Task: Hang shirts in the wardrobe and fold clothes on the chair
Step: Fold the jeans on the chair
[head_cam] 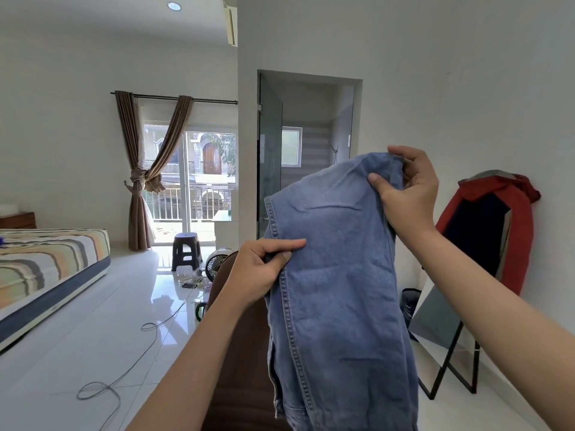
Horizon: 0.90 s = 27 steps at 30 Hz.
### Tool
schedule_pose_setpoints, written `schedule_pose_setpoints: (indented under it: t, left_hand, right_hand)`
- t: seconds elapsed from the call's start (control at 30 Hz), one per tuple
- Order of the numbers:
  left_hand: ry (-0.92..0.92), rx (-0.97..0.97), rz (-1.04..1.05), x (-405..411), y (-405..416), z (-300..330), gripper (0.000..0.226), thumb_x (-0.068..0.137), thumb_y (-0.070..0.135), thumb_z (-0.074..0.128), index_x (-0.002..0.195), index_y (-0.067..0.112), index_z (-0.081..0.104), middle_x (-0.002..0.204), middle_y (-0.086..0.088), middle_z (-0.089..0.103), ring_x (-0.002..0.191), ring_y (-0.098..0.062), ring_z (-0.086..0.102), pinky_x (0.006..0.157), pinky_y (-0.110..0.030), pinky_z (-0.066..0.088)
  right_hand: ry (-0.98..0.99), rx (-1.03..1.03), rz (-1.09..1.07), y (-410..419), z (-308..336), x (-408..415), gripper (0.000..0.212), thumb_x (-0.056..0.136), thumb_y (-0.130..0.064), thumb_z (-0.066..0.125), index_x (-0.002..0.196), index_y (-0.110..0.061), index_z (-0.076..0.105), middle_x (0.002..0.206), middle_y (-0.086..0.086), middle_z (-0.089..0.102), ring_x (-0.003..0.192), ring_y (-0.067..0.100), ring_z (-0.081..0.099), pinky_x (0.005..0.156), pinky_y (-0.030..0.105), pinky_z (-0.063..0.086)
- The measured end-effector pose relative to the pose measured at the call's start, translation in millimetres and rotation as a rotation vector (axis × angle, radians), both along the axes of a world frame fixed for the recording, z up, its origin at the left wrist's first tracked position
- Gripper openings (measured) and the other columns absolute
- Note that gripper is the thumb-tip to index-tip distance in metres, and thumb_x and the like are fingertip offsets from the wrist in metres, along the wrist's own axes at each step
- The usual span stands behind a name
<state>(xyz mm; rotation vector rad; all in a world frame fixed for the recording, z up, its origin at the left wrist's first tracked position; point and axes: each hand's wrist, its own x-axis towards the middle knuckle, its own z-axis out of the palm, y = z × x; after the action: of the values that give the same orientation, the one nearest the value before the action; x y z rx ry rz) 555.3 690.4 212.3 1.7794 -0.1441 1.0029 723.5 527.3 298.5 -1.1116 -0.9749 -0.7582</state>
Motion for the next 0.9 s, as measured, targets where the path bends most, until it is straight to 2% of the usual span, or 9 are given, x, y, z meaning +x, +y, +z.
schedule_pose_setpoints:
  t: [0.13, 0.3, 0.4, 0.47, 0.6, 0.73, 0.8, 0.87, 0.9]
  left_hand:
    - [-0.033, -0.040, -0.040, 2.6, -2.0, 15.0, 0.044, 0.088, -0.010, 0.055, 0.113, 0.026, 0.063, 0.111, 0.012, 0.066, 0.109, -0.002, 0.060, 0.097, -0.021, 0.046]
    - [0.019, 0.086, -0.048, 5.4, -4.4, 39.7, 0.055, 0.080, -0.004, 0.068, 0.120, 0.032, 0.056, 0.121, 0.012, 0.060, 0.111, 0.004, 0.056, 0.096, -0.017, 0.045]
    - [0.041, 0.142, 0.015, 8.6, -8.2, 50.2, 0.058, 0.077, -0.002, 0.072, 0.119, 0.034, 0.055, 0.123, 0.011, 0.059, 0.111, 0.004, 0.056, 0.098, -0.017, 0.044]
    - [0.042, 0.165, 0.047, 9.6, -11.1, 56.2, 0.060, 0.077, -0.003, 0.072, 0.122, 0.031, 0.053, 0.125, 0.007, 0.058, 0.111, 0.001, 0.056, 0.098, -0.017, 0.044]
    - [0.047, 0.196, 0.071, 10.4, -12.2, 66.4, 0.060, 0.077, -0.004, 0.072, 0.124, 0.028, 0.053, 0.124, 0.007, 0.058, 0.106, 0.008, 0.056, 0.098, -0.015, 0.043]
    - [0.011, 0.191, 0.080, 10.0, -6.8, 73.3, 0.060, 0.075, -0.005, 0.072, 0.120, 0.031, 0.055, 0.125, 0.006, 0.058, 0.103, 0.011, 0.056, 0.094, -0.013, 0.045]
    - [-0.013, 0.163, 0.069, 9.5, -3.2, 76.3, 0.060, 0.075, -0.006, 0.072, 0.119, 0.032, 0.056, 0.124, 0.006, 0.058, 0.101, 0.010, 0.058, 0.090, -0.010, 0.045]
    - [-0.025, 0.138, 0.051, 8.9, 0.7, 79.0, 0.059, 0.074, -0.006, 0.072, 0.117, 0.032, 0.058, 0.122, 0.007, 0.060, 0.104, 0.004, 0.059, 0.092, -0.015, 0.046]
    - [-0.030, 0.118, 0.036, 8.5, 2.3, 79.8, 0.059, 0.074, -0.007, 0.071, 0.118, 0.030, 0.058, 0.121, 0.007, 0.061, 0.105, 0.002, 0.060, 0.092, -0.017, 0.047]
  right_hand:
    - [-0.022, -0.063, 0.023, -14.3, -1.5, 6.1, 0.034, 0.076, -0.007, 0.077, 0.103, -0.021, 0.061, 0.102, -0.016, 0.062, 0.101, 0.006, 0.060, 0.092, 0.026, 0.049]
    - [0.032, -0.175, 0.104, -30.5, -23.2, 22.6, 0.046, 0.071, -0.026, 0.080, 0.107, -0.038, 0.055, 0.109, -0.030, 0.056, 0.111, 0.007, 0.056, 0.095, 0.035, 0.049]
    - [0.072, -0.200, 0.138, -34.8, -35.5, 31.3, 0.058, 0.064, -0.040, 0.080, 0.114, -0.037, 0.050, 0.120, -0.022, 0.052, 0.117, 0.008, 0.053, 0.090, 0.030, 0.050]
    - [0.109, -0.199, 0.189, -36.5, -42.9, 31.1, 0.070, 0.065, -0.038, 0.080, 0.125, -0.032, 0.045, 0.129, -0.012, 0.048, 0.120, 0.005, 0.050, 0.090, 0.025, 0.048]
    - [0.118, -0.150, 0.190, -36.2, -73.6, 17.0, 0.085, 0.072, -0.044, 0.077, 0.142, -0.028, 0.031, 0.144, -0.009, 0.035, 0.134, 0.008, 0.039, 0.108, 0.035, 0.041]
    - [0.207, -0.158, 0.277, -31.8, -122.0, -20.9, 0.101, 0.063, -0.069, 0.072, 0.144, -0.044, 0.019, 0.145, -0.025, 0.024, 0.130, -0.004, 0.042, 0.101, 0.014, 0.041]
    - [0.180, -0.238, 0.330, -25.5, -150.1, -35.2, 0.104, 0.064, -0.063, 0.076, 0.147, -0.042, 0.016, 0.151, -0.020, 0.024, 0.133, 0.003, 0.042, 0.104, 0.026, 0.044]
    - [0.145, -0.309, 0.315, -20.1, -170.4, -41.4, 0.104, 0.066, -0.058, 0.078, 0.148, -0.043, 0.016, 0.155, -0.011, 0.023, 0.139, 0.013, 0.035, 0.111, 0.044, 0.037]
    - [0.147, -0.332, 0.306, -18.4, -176.2, -42.6, 0.103, 0.066, -0.058, 0.077, 0.148, -0.044, 0.016, 0.154, -0.014, 0.023, 0.141, 0.013, 0.031, 0.113, 0.045, 0.034]
